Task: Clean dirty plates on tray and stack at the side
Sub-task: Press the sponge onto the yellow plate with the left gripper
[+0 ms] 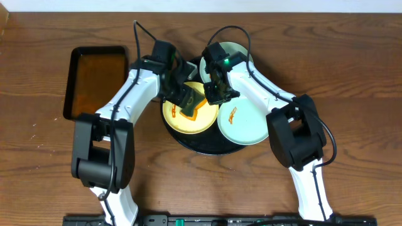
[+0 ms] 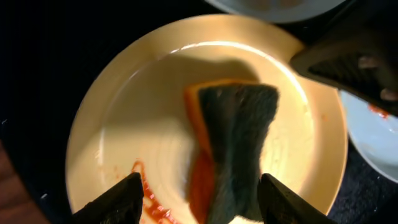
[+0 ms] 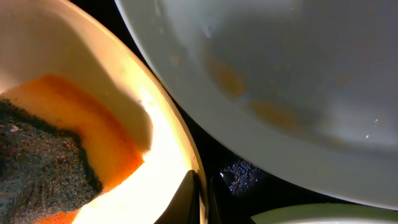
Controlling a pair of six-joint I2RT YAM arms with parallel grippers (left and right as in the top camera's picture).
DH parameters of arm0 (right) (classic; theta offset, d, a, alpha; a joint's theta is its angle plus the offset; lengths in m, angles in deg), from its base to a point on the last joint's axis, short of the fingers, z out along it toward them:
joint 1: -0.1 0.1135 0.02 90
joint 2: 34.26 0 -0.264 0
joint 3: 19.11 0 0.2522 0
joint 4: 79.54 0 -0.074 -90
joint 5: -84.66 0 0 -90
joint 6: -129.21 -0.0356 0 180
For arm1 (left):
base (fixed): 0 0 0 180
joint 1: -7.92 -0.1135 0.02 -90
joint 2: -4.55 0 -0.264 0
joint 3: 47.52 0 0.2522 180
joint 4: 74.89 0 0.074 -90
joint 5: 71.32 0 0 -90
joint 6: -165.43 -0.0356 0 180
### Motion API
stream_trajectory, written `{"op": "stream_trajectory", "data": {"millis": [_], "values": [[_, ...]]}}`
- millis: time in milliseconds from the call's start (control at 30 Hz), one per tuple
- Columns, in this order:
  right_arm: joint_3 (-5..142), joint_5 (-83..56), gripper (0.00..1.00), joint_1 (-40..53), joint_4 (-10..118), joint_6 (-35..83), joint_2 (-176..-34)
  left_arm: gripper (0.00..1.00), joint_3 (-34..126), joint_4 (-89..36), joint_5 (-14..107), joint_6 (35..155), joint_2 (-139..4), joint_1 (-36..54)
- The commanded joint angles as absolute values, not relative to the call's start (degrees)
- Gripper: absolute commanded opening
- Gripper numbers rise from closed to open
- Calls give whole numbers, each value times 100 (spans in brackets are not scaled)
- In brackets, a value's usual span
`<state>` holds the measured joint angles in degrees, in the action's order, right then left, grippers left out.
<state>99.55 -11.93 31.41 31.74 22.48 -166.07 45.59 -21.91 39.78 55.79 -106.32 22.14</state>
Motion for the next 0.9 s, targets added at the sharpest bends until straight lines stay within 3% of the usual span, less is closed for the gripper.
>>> {"op": "stream_trajectory", "data": {"millis": [0, 867], "values": [[9979, -1180, 6, 3207, 3183, 2261, -16727, 60, 4583, -2235, 4072, 5464, -10667, 2319], [9979, -1182, 4, 3207, 3183, 2300, -16727, 61, 4240, -2567, 4378, 5645, -10669, 2402]]}}
